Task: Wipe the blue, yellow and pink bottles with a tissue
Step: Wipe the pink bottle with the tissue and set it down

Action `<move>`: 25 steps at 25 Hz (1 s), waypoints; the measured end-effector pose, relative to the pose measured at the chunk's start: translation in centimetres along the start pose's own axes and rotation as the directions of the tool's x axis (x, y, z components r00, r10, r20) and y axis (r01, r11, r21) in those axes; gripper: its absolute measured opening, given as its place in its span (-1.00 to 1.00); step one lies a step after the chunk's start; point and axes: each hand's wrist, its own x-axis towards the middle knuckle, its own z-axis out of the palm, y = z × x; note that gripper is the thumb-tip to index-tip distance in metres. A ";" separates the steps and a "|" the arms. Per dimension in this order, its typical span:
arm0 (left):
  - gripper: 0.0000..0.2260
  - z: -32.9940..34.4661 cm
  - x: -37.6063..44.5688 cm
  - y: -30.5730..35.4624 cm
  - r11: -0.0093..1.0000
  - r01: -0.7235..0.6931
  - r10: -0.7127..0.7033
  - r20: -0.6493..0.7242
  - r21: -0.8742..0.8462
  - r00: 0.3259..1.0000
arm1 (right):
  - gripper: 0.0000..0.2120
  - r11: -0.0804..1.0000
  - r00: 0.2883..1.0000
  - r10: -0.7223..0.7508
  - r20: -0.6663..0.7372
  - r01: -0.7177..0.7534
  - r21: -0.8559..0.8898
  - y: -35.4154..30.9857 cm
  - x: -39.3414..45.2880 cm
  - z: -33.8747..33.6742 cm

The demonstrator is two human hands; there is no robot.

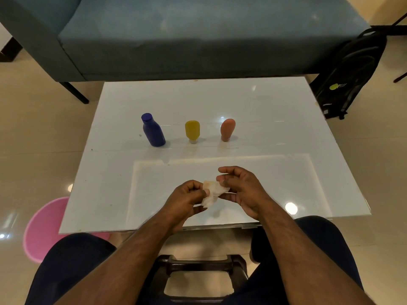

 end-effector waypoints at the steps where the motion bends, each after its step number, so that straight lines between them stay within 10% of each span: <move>1: -0.96 0.0 0.0 0.0 1.000 -0.002 0.002 0.001 -0.015 1.000 | -0.64 1.000 1.000 0.022 0.019 -0.022 -0.005 0.0 0.0 0.0; 7: -0.96 -0.5 -0.1 -0.3 1.000 -0.001 0.000 -0.040 -0.028 0.999 | -0.64 0.964 1.000 -0.022 -0.009 0.019 -0.266 0.6 0.2 0.0; 25: -0.91 -1.2 -0.1 -0.2 0.996 -0.094 0.091 -0.202 -0.006 0.975 | -0.62 0.966 1.000 0.029 -0.003 -0.029 -0.258 1.5 0.6 1.6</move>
